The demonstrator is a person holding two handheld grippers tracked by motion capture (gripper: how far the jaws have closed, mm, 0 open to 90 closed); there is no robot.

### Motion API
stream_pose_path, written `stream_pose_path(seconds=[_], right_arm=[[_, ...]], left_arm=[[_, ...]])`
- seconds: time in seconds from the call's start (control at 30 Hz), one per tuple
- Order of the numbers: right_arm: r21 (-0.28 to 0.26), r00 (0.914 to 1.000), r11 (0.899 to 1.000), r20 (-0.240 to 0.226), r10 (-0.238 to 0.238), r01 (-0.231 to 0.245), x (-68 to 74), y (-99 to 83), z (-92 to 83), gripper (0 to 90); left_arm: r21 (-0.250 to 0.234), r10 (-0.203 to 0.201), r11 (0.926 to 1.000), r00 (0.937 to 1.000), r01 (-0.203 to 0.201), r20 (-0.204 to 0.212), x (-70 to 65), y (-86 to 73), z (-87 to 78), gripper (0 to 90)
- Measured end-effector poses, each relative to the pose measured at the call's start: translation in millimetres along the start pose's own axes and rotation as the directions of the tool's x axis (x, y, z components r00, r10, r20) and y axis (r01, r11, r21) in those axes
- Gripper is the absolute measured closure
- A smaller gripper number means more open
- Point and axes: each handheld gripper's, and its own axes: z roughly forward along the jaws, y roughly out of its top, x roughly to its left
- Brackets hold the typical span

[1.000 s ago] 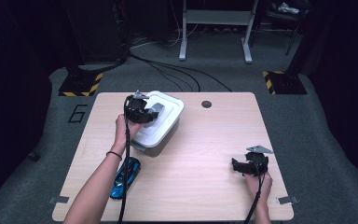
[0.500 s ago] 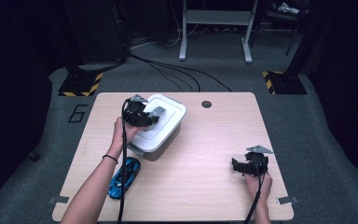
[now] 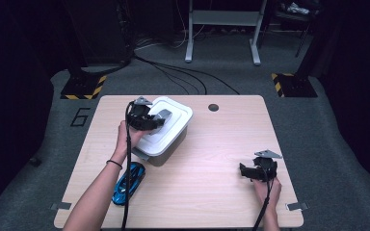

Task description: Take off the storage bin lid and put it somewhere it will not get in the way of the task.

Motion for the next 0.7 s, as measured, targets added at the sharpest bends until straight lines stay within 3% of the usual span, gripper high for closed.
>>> stream_pose_path(seconds=[0.27, 0.7], right_arm=[[0.0, 1.0, 1.0, -0.001, -0.002, 0.002, 0.0, 0.0, 0.0, 9.6], [0.009, 0.9999, 1.0, -0.002, -0.013, 0.013, 1.3, 0.3, 0.8, 6.4]], left_arm=[[-0.029, 0.008, 0.9996, 1.0, -0.008, 0.001, -2.8, 5.2, -8.9, 67.6], [-0.074, -0.003, 0.9973, 0.9993, 0.0, -0.037, 4.7, 13.3, -34.3, 67.5]])
